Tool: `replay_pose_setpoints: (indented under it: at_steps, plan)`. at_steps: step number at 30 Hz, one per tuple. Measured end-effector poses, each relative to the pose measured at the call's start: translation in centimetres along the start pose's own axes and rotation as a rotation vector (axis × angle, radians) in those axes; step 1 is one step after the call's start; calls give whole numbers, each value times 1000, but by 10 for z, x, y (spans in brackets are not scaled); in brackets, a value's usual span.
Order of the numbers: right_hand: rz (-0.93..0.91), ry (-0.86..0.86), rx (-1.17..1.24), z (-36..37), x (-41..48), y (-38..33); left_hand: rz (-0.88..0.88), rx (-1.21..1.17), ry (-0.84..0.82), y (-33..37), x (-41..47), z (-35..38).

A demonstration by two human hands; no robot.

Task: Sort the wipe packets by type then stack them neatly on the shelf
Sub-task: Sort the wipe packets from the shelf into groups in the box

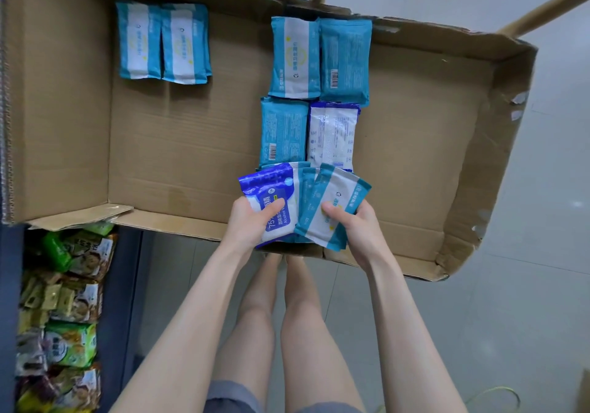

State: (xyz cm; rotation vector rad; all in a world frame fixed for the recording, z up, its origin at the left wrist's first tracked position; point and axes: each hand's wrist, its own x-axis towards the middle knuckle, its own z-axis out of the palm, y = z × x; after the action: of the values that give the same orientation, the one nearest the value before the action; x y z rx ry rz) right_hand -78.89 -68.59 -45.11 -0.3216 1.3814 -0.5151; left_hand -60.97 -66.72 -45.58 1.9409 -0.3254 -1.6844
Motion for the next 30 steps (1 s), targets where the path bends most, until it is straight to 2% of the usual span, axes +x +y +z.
replay_pose_setpoints:
  at_steps: [6, 11, 14, 17, 24, 30]
  plan:
    - [-30, -18, 14, 0, 2, -1, 4, 95, -29, 8, 5, 5]
    - [-32, 25, 13, -2, 7, -6, -128, -43, -124, 15, 6, 10]
    - [-44, 47, -14, -2, 8, -8, -22, 75, -99, 12, 7, 5]
    - [-55, 63, -31, -1, 9, -6, 76, 192, 5, 9, 9, 5]
    - [-115, 154, -78, 5, 12, 3, 111, 259, 118, 10, 1, 3]
    - [-145, 189, -62, 10, 8, -4, 340, 402, 411, 12, -9, -22]
